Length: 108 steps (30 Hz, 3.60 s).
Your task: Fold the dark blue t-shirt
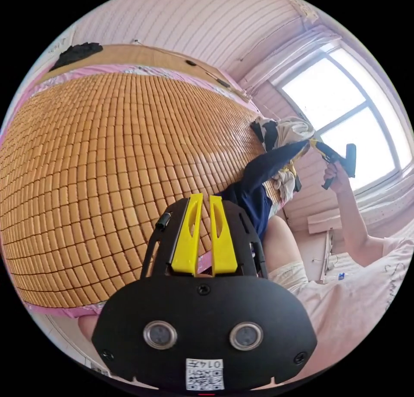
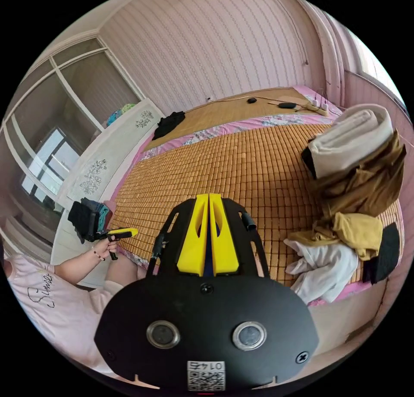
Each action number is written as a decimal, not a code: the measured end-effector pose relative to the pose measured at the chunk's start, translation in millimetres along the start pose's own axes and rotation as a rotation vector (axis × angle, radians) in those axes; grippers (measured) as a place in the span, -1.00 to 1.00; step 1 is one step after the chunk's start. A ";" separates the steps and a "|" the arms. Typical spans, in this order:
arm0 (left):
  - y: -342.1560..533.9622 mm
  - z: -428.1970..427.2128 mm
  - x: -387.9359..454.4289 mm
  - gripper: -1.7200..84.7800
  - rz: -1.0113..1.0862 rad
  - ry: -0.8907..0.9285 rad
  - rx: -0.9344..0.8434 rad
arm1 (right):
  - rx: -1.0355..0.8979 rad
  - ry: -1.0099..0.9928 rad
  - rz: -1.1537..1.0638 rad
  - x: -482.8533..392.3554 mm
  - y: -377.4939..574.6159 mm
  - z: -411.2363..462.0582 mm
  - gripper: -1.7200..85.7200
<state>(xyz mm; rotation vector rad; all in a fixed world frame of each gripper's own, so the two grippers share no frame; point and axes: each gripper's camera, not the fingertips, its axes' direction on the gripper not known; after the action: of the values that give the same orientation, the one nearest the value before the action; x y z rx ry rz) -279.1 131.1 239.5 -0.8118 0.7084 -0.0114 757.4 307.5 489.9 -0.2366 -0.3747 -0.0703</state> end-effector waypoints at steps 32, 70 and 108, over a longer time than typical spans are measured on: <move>162.3 -307.3 157.0 -0.98 0.605 -0.092 0.984 | 0.706 -0.482 -0.252 -20.5 103.8 -230.5 -0.97; 84.4 -136.2 -40.8 -0.98 0.105 -0.279 0.076 | -0.215 -0.229 0.113 -39.1 23.1 174.7 -0.97; -186.4 -13.4 16.1 -0.81 0.303 -0.288 -0.149 | -0.395 0.170 -0.384 -326.5 -80.2 279.0 -0.79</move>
<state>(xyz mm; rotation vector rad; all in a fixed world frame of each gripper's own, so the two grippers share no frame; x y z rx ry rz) -227.6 -12.7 348.2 -0.8199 0.5565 0.4283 346.6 305.1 638.4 -0.5433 -0.2293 -0.5431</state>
